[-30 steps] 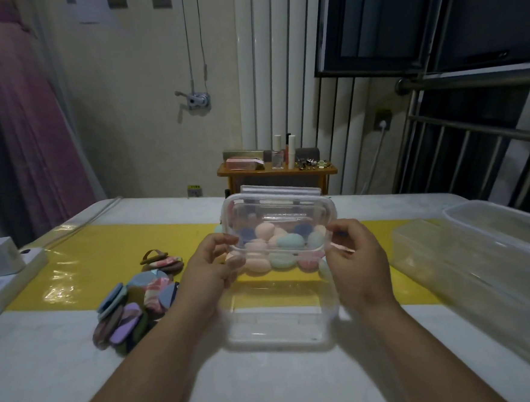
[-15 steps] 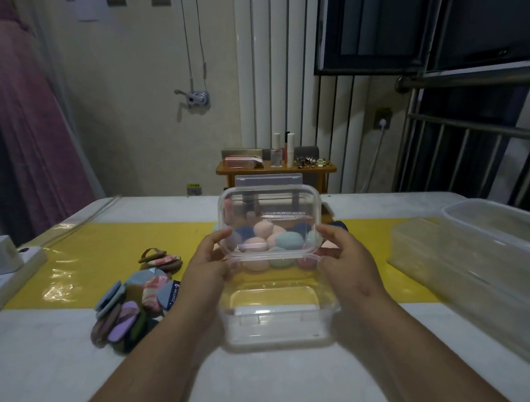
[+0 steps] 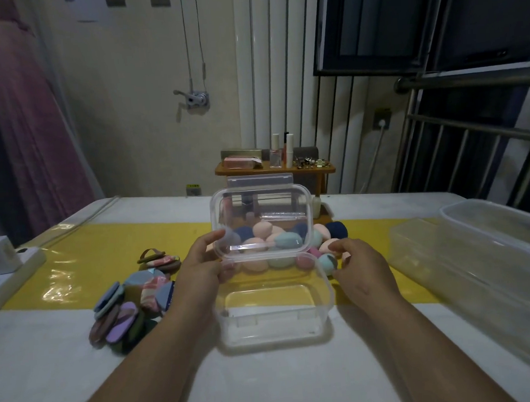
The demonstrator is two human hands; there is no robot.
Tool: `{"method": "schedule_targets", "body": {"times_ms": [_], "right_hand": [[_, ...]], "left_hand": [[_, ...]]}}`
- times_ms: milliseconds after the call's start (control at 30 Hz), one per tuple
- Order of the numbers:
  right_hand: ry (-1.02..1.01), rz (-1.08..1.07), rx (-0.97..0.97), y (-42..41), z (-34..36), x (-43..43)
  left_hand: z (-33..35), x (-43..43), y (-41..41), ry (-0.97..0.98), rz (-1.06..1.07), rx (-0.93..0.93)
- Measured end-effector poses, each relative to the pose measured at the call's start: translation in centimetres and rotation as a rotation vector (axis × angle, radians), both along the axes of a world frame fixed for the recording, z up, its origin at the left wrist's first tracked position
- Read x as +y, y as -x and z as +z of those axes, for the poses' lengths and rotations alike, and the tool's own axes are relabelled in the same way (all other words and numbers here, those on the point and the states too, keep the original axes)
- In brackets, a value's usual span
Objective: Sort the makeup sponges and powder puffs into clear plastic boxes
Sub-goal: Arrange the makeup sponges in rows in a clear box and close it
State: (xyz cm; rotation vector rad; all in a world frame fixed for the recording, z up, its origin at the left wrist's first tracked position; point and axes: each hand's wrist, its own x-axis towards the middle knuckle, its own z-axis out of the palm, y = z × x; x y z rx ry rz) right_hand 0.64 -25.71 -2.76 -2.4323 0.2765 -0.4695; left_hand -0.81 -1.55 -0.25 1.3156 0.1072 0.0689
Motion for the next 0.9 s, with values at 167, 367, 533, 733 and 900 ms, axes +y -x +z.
{"method": "schedule_targets", "body": {"times_ms": [167,367,533,733,900], "right_hand": [[0.103,0.029,0.038,-0.6,-1.0,0.3],[0.114,-0.022,-0.001,-0.4,-0.5,0.6],[-0.083,0.019,-0.259,1.3,2.2,1.3],[-0.272,0.211,-0.322,2.6,4.4,3.9],[-0.132,0.411,-0.148,2.6,5.2,6.3]], "left_hand": [[-0.1,0.0,-0.1,-0.010,0.007,0.002],[-0.3,0.1,-0.2,0.003,0.006,0.007],[-0.5,0.0,-0.2,0.034,0.021,0.021],[-0.6,-0.1,-0.4,0.050,0.041,0.016],[-0.5,-0.2,-0.4,0.038,0.041,-0.009]]}}
